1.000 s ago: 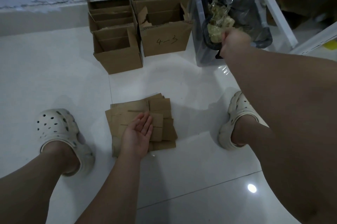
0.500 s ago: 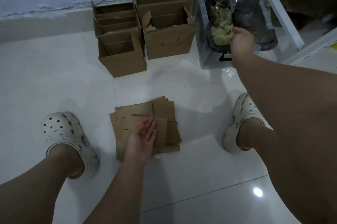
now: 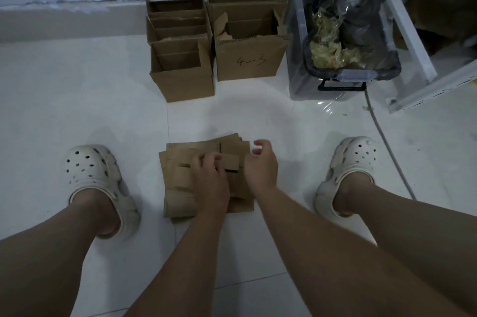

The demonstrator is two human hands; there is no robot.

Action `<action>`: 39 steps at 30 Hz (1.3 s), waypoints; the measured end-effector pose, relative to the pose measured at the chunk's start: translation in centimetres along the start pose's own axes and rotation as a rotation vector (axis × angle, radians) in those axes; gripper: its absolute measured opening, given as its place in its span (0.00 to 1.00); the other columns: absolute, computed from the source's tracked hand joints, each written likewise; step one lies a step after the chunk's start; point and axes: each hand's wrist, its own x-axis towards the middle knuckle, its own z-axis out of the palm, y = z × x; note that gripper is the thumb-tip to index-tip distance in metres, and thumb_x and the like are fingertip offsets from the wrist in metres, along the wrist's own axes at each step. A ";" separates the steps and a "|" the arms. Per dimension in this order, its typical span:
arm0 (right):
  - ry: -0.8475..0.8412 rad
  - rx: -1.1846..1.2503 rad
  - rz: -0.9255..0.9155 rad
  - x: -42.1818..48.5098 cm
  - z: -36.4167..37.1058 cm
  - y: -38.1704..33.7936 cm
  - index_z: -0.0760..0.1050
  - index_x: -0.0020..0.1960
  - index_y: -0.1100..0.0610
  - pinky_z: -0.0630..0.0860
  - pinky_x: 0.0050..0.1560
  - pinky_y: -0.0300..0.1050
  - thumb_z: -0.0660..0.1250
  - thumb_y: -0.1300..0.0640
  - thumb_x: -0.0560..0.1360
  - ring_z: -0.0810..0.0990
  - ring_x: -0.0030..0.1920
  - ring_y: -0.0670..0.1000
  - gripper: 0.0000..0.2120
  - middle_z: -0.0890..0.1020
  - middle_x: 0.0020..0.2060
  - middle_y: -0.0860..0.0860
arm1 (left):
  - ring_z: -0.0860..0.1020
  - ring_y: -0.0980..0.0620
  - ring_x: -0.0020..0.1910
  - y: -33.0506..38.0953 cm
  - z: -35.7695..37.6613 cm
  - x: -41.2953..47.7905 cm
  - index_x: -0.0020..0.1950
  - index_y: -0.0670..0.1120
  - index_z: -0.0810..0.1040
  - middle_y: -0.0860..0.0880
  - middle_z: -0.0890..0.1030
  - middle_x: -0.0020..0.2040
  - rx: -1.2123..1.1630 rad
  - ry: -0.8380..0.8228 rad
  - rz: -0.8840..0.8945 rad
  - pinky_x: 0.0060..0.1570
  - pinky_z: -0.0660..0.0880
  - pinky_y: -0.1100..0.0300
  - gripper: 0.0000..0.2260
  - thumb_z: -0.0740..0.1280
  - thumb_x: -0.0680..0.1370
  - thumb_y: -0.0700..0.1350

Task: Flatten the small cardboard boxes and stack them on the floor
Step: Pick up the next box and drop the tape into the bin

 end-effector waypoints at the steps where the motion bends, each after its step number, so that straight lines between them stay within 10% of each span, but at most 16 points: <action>1: 0.041 0.047 0.060 -1.3 0.6 0.6 0.67 0.53 0.47 0.65 0.34 0.33 0.60 0.63 0.76 0.72 0.40 0.42 0.12 0.74 0.48 0.47 | 0.71 0.47 0.53 -0.2 -0.1 -0.2 0.54 0.42 0.77 0.43 0.71 0.58 0.045 0.037 -0.006 0.51 0.70 0.58 0.07 0.66 0.76 0.39; 6: 0.075 0.087 0.148 -5.1 1.8 2.9 0.67 0.53 0.50 0.70 0.36 0.37 0.60 0.64 0.76 0.75 0.43 0.46 0.11 0.74 0.49 0.49 | 0.70 0.39 0.61 -1.1 -0.9 -0.3 0.64 0.40 0.70 0.39 0.71 0.62 0.110 0.254 -0.218 0.60 0.66 0.42 0.25 0.72 0.72 0.49; 12: -0.040 0.086 0.122 -4.3 2.0 2.2 0.70 0.50 0.50 0.70 0.39 0.38 0.60 0.53 0.80 0.75 0.41 0.43 0.01 0.75 0.41 0.42 | 0.71 0.43 0.60 -1.9 -2.0 0.7 0.65 0.41 0.68 0.41 0.71 0.64 -0.264 0.286 -0.510 0.56 0.67 0.55 0.14 0.54 0.82 0.44; 20: -0.230 0.202 0.377 -2.1 0.9 1.6 0.75 0.57 0.59 0.77 0.55 0.52 0.61 0.44 0.79 0.78 0.52 0.56 0.19 0.80 0.51 0.55 | 0.72 0.51 0.45 -2.1 -3.0 2.7 0.60 0.45 0.70 0.47 0.73 0.55 -0.456 0.188 -0.749 0.36 0.68 0.62 0.13 0.55 0.78 0.36; 31: -0.316 0.462 0.492 -1.0 -0.4 1.1 0.77 0.46 0.54 0.76 0.36 0.39 0.65 0.49 0.77 0.80 0.40 0.49 0.09 0.82 0.41 0.51 | 0.74 0.48 0.44 -2.6 -3.6 3.2 0.55 0.47 0.72 0.49 0.76 0.45 -0.051 -0.055 -0.408 0.44 0.74 0.56 0.08 0.62 0.76 0.39; 36: -0.302 0.382 0.523 -1.0 -0.2 1.4 0.75 0.57 0.68 0.72 0.41 0.44 0.60 0.60 0.76 0.74 0.43 0.54 0.15 0.78 0.48 0.68 | 0.74 0.47 0.46 -2.3 -3.5 3.1 0.55 0.47 0.65 0.49 0.73 0.46 0.231 -0.262 -0.338 0.48 0.73 0.51 0.23 0.73 0.70 0.54; 39: -0.355 0.351 0.485 -1.3 -0.2 1.5 0.77 0.52 0.65 0.69 0.38 0.42 0.61 0.62 0.75 0.73 0.42 0.53 0.11 0.76 0.43 0.60 | 0.75 0.46 0.43 -2.6 -3.8 2.6 0.62 0.46 0.62 0.47 0.75 0.46 0.283 -0.278 -0.371 0.47 0.74 0.51 0.25 0.70 0.71 0.48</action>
